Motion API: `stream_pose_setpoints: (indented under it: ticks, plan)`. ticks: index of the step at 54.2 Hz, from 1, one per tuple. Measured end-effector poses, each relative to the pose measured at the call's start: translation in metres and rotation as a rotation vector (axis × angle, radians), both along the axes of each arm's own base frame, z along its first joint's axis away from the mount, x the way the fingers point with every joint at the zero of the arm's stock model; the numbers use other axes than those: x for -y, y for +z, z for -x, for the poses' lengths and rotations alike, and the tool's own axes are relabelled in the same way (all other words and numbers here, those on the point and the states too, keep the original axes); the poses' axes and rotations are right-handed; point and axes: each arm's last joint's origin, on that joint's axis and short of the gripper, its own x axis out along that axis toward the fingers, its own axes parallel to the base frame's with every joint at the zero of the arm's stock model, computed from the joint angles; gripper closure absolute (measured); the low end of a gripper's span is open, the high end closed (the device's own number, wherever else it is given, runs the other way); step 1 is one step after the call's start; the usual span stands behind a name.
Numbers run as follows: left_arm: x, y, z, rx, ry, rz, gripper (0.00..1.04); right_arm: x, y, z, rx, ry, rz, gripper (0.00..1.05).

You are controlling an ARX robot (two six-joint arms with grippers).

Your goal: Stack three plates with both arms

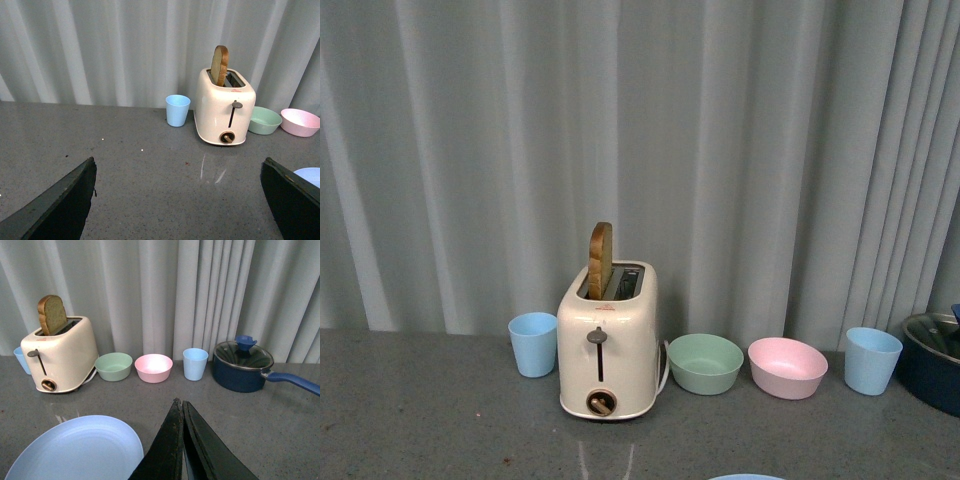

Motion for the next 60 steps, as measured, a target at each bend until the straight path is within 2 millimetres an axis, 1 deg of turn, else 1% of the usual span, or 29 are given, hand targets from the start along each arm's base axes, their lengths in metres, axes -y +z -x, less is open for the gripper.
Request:
stream_pose_setpoints:
  ticks: [15, 21, 45, 53, 54, 58, 60]
  plan:
    - [0.000, 0.000, 0.000, 0.001, 0.000, 0.000, 0.07, 0.000, -0.008, 0.000, -0.003, 0.000, 0.000, 1.02]
    - [0.000, 0.000, 0.000, 0.001, 0.000, 0.000, 0.07, 0.000, -0.018, 0.000, -0.003, 0.000, 0.000, 1.02]
    - [0.000, 0.000, 0.000, 0.001, 0.000, 0.000, 0.07, 0.000, -0.018, 0.000, -0.002, 0.000, 0.002, 1.01]
    - [0.000, 0.000, 0.000, 0.001, 0.000, 0.000, 0.07, 0.000, -0.018, 0.000, -0.002, 0.000, 0.001, 0.73]
    - [0.000, 0.000, 0.000, 0.001, 0.000, 0.000, 0.07, 0.000, -0.018, 0.000, -0.002, 0.000, 0.001, 0.71]
    - [0.000, 0.000, 0.000, 0.001, 0.000, 0.000, 0.07, 0.000, -0.018, 0.000, -0.002, 0.000, 0.001, 0.57]
    - [0.000, 0.000, 0.000, 0.001, 0.000, 0.000, 0.07, 0.000, -0.018, 0.000, -0.002, 0.000, 0.001, 0.51]
